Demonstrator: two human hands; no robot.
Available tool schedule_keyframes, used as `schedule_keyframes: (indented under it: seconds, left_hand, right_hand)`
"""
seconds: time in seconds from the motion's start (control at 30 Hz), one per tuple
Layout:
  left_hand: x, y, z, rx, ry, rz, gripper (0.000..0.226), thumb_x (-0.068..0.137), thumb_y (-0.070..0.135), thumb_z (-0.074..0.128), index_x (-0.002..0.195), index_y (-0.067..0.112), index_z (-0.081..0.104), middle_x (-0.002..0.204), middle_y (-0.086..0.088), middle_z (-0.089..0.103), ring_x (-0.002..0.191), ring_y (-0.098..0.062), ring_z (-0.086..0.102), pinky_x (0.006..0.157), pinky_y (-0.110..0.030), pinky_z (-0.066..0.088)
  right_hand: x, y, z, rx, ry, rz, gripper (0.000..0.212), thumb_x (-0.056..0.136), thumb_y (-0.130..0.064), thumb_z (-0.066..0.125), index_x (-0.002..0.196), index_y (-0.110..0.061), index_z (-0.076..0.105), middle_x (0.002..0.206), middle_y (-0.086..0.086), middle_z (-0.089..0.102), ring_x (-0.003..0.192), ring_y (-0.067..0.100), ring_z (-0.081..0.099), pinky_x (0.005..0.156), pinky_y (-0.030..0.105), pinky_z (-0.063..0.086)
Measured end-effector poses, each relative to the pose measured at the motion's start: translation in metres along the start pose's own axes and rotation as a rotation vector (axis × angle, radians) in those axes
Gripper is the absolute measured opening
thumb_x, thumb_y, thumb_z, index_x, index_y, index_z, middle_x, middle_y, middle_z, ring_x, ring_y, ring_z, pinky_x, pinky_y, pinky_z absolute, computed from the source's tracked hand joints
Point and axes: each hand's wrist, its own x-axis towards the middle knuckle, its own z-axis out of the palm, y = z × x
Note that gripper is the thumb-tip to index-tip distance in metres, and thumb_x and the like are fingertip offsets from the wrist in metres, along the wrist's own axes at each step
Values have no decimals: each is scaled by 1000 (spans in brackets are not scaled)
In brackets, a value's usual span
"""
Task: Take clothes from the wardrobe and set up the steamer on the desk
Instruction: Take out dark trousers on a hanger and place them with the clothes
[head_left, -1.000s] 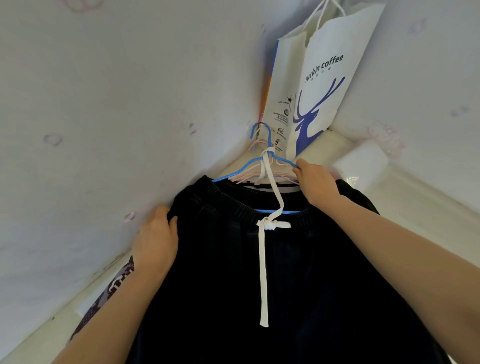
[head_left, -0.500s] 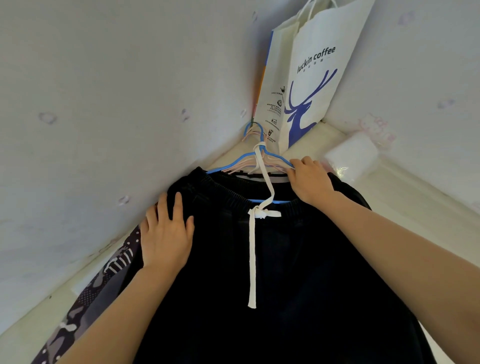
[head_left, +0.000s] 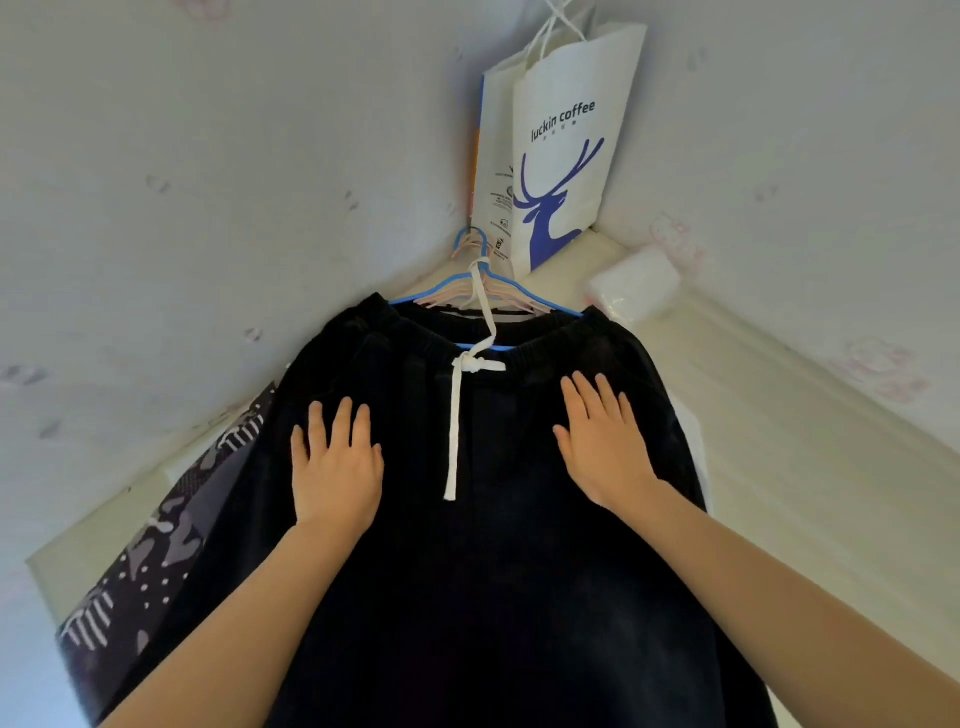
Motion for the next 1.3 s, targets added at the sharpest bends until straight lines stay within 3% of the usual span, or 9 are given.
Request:
schedule_keyframes:
  seconds: [0.23,0.57,0.77,0.97,1.17,1.3]
  left_hand:
    - [-99,42,-11,-179,-111,45,56,100,34,38,151,15,24,157,-5,26,146,-27,20,115,-40,26]
    - [-200,72,-56,-357,-9,121,44,95,21,52,138,10,48,132,-6,59,136,-23,41,107,-38,40]
    - [-273,81,-67,-394,59,363,38,84,15,68,122,9,63,112,-4,68,117,-24,59,89,-39,54]
    - [-329,50,-46,-317,76,567,38,80,18,73,117,11,66,105,0,71,111,-24,63,83,-38,56]
    - [-382,10,-39,-278,64,738,33,85,22,57,113,9,67,102,0,71,106,-26,64,80,-37,57]
    - [-424,7,-46,-311,24,838,41,75,15,77,115,9,66,106,0,70,106,-25,64,78,-36,57]
  right_hand:
    - [-103,0,-1,8,-49,-32,60,102,-36,31,152,-7,13,158,11,18,147,28,10,121,42,11]
    - [-232,-18,-18,207,-41,61,54,101,-33,37,149,-11,25,153,6,33,145,25,22,118,37,23]
    - [-316,-42,-7,250,-19,165,54,101,-33,37,149,-12,24,152,5,35,144,24,23,118,35,23]
    - [-397,-78,21,275,-70,337,56,101,-35,36,150,-11,21,153,5,32,145,24,19,119,35,18]
    - [-484,-129,41,360,-32,471,52,100,-32,38,148,-14,27,149,2,36,140,24,26,117,34,21]
    - [-538,-155,47,356,42,523,50,96,-28,48,143,-12,38,144,4,44,137,27,34,114,37,28]
